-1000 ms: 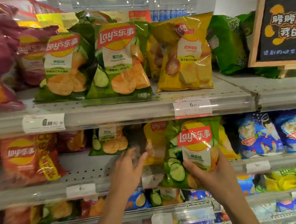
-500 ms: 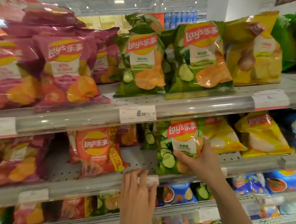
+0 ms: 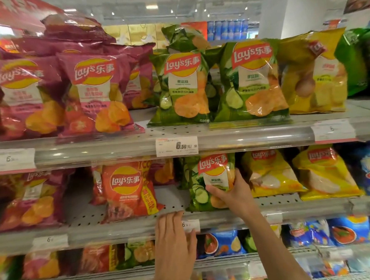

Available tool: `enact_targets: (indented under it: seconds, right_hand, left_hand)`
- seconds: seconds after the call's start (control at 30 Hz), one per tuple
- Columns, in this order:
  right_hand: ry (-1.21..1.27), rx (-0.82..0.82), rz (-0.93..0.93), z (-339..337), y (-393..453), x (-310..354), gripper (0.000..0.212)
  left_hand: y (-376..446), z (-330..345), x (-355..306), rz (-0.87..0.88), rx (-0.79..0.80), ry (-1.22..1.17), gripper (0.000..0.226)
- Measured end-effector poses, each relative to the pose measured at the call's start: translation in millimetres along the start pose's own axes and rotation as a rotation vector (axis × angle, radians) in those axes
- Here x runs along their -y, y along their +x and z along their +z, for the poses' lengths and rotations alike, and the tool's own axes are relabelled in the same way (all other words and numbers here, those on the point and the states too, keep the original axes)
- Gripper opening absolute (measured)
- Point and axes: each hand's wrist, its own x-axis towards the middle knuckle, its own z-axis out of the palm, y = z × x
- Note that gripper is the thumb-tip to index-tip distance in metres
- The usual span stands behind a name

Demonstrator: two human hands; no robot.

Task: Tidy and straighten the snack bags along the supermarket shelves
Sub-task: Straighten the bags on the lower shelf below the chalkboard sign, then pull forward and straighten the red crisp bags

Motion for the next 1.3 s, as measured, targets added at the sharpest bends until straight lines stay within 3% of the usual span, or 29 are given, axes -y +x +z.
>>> enact_targets:
  seconds: [0.27, 0.43, 0.53, 0.73, 0.93, 1.1, 1.3]
  right_hand:
    - [-0.140, 0.032, 0.077, 1.2, 4.7, -8.1, 0.070]
    - [-0.235, -0.083, 0.021, 5.2, -6.5, -10.1, 0.086]
    - [-0.218, -0.151, -0.036, 8.2, -20.8, -10.4, 0.080]
    - [-0.293, -0.566, -0.135, 37.7, -61.0, 2.5, 0.064]
    - [-0.276, -0.736, -0.133, 109.6, -94.4, 43.8, 0.043]
    - [-0.161, -0.580, -0.128, 174.6, -106.4, 76.4, 0.041]
    - [-0.038, -0.383, -0.033, 214.2, -110.8, 100.9, 0.070]
  left_hand:
    - [-2.6, 5.0, 4.9, 0.035, 0.000, -0.028, 0.046]
    - [-4.4, -1.2, 8.5, 0.049, 0.035, -0.055, 0.050]
    - [-9.7, -9.2, 17.4, 0.069, 0.037, -0.173, 0.048]
    - [-20.1, -47.2, 73.1, -0.031, -0.142, -0.341, 0.032]
    - [-18.5, -112.5, 176.4, -0.215, -0.356, -0.420, 0.018]
    - [-7.6, -148.3, 253.9, -0.268, -0.423, -0.354, 0.020]
    - [11.0, -171.3, 302.8, -0.320, -0.360, -0.371, 0.036]
